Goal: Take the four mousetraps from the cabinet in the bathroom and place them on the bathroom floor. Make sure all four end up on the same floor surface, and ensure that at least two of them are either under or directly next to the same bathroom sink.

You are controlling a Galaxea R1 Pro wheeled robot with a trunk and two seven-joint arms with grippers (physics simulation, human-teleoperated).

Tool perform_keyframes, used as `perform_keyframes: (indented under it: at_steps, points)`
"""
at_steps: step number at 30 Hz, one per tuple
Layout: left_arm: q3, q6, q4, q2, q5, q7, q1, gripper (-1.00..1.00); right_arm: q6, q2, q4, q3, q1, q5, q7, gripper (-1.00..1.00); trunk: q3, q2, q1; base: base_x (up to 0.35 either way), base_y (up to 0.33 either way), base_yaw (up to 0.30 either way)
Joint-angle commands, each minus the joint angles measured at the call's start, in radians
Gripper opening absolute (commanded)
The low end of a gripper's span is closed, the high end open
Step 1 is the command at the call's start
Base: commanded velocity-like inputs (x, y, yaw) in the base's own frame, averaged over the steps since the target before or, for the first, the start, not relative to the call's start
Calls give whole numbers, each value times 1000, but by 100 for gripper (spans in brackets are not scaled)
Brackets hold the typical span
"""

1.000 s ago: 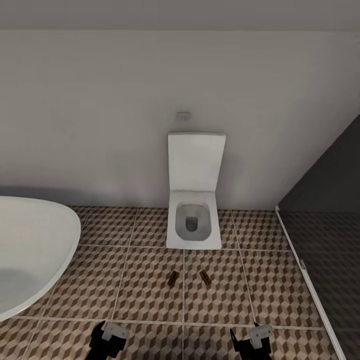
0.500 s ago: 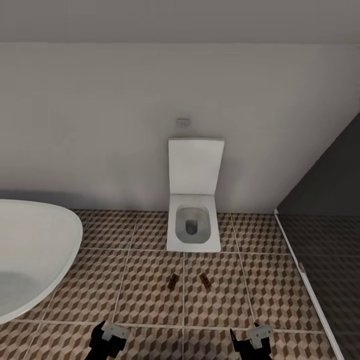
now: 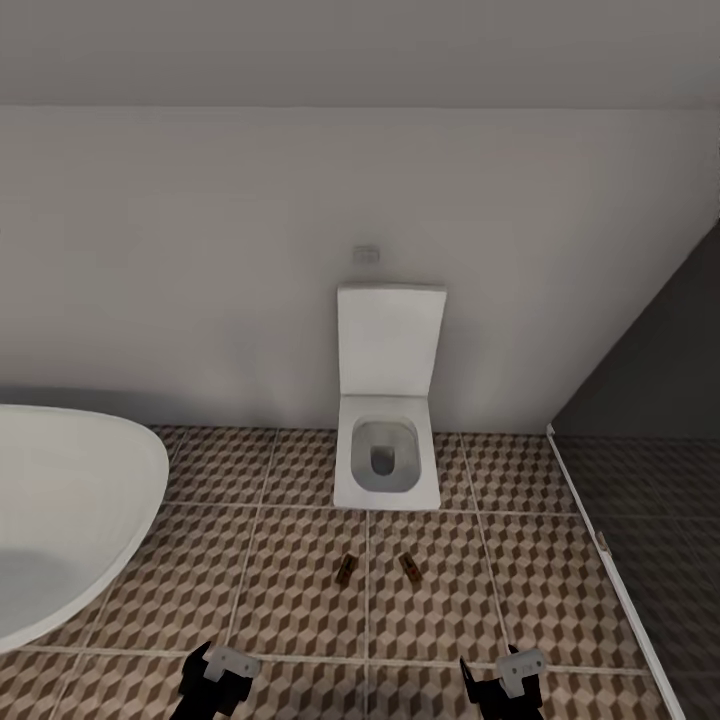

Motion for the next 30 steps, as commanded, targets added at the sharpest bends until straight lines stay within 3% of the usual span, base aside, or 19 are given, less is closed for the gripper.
perform_keyframes:
  at_steps: [1,30]
  points:
    - [-9,-4,3,-1,4,3,-1,100,-3,0,1,3,-1,-1,-1,100,0,-2,1,0,0,0]
    - [-9,-4,3,-3,4,3,0,100,-3,0,2,3,-1,-1,-4,100,47,-2,1,0,0,0]
